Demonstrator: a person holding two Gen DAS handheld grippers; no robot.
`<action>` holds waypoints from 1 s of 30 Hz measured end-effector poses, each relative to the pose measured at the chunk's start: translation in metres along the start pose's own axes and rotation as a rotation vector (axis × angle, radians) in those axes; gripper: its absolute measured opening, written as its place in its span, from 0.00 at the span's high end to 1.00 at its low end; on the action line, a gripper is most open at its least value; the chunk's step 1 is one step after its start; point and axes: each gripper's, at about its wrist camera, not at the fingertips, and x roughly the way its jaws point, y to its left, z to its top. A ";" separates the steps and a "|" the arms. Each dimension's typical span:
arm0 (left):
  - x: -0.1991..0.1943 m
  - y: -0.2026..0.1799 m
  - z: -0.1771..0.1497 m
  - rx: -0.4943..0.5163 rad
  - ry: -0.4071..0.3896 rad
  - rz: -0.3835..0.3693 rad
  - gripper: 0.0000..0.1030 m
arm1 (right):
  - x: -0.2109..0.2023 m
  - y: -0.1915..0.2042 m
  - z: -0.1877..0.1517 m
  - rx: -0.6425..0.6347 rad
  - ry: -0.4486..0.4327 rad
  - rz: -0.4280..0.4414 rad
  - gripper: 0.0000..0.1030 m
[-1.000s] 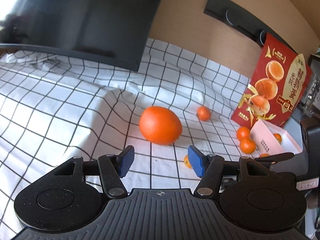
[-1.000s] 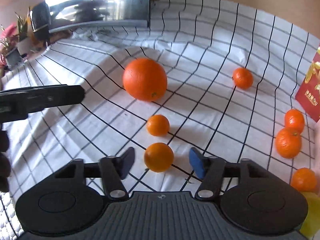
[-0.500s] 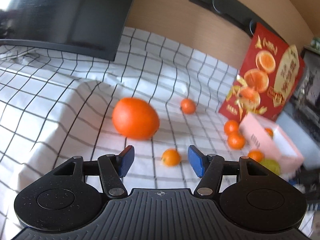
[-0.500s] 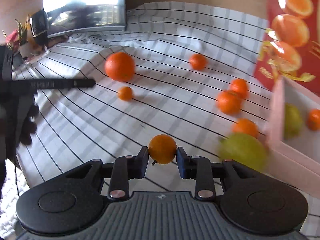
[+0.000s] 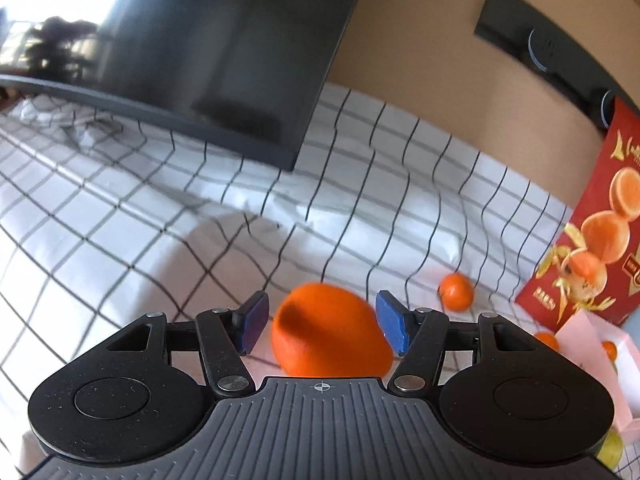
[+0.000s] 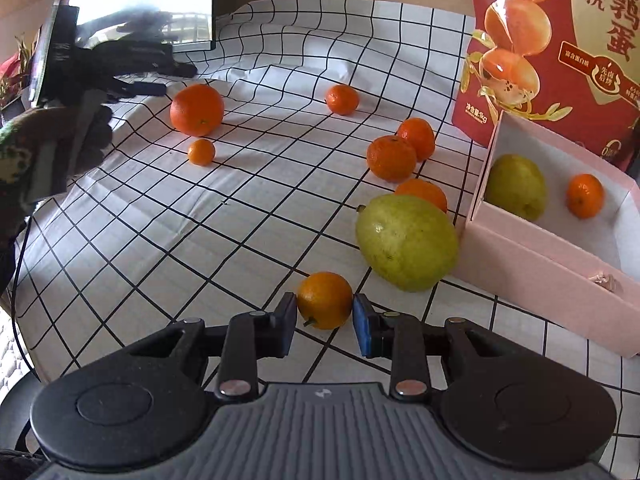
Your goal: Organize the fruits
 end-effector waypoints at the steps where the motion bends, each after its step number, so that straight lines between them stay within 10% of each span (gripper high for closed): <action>1: 0.001 0.002 -0.002 -0.007 0.003 -0.004 0.34 | -0.001 -0.001 -0.001 0.003 -0.001 0.002 0.71; 18: -0.016 -0.016 -0.024 0.054 0.098 -0.089 0.32 | -0.008 -0.005 -0.021 -0.043 -0.026 -0.045 0.42; 23: -0.034 -0.021 -0.036 0.012 0.119 -0.204 0.39 | -0.008 -0.015 -0.023 0.005 -0.038 -0.033 0.35; 30: -0.068 -0.089 -0.049 0.237 0.069 -0.390 0.38 | -0.012 -0.026 -0.032 0.032 -0.079 -0.056 0.24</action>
